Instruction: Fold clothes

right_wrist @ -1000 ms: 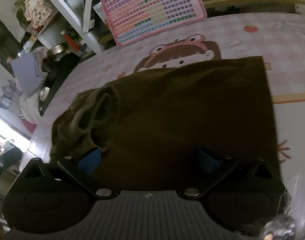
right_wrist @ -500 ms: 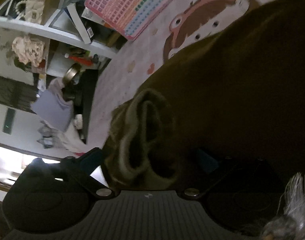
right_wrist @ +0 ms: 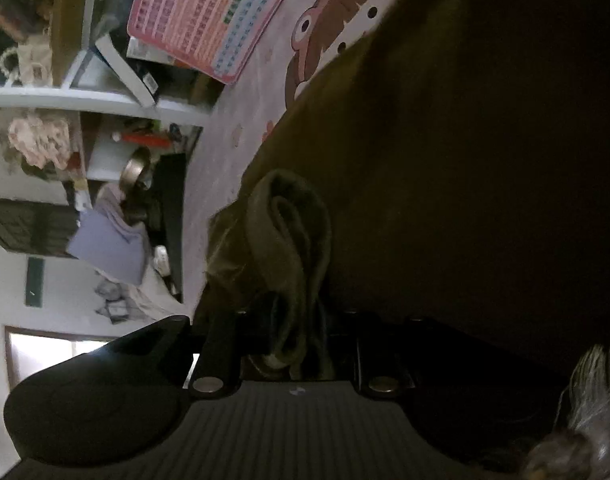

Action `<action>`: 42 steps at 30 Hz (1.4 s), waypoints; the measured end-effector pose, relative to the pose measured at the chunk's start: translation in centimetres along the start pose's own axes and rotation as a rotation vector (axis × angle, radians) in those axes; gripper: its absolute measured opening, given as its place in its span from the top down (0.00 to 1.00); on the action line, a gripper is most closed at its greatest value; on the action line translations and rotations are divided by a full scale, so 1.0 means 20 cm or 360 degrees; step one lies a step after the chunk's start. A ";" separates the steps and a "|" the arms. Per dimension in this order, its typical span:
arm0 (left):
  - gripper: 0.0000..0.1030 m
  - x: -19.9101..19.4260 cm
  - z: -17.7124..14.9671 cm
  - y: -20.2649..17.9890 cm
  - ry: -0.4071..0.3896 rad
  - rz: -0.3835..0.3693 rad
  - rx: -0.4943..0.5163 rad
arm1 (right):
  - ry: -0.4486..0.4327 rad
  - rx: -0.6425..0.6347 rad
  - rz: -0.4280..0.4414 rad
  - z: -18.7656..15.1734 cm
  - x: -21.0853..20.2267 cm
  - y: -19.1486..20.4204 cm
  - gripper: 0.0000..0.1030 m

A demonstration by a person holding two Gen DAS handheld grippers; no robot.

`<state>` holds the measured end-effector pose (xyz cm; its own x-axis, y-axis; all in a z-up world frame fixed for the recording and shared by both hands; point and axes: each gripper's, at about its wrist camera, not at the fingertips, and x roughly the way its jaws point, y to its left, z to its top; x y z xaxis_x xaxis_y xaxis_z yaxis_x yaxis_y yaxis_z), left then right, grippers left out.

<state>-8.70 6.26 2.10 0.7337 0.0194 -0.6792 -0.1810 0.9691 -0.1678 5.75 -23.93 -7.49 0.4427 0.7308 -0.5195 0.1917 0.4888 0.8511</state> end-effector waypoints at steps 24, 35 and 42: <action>0.07 0.02 -0.18 -0.50 0.0049 -0.0103 0.0199 | -0.0276 -0.0900 -0.0477 -0.31 -0.66 0.03 0.32; 0.07 -0.03 -0.30 -0.64 0.0054 -0.0118 0.0236 | -0.0377 -0.0932 -0.0694 -0.40 -0.88 -0.08 0.23; 0.07 -0.07 -0.31 -0.61 0.0070 -0.0069 0.0288 | -0.0444 -0.0914 -0.0773 -0.49 -0.92 -0.05 0.20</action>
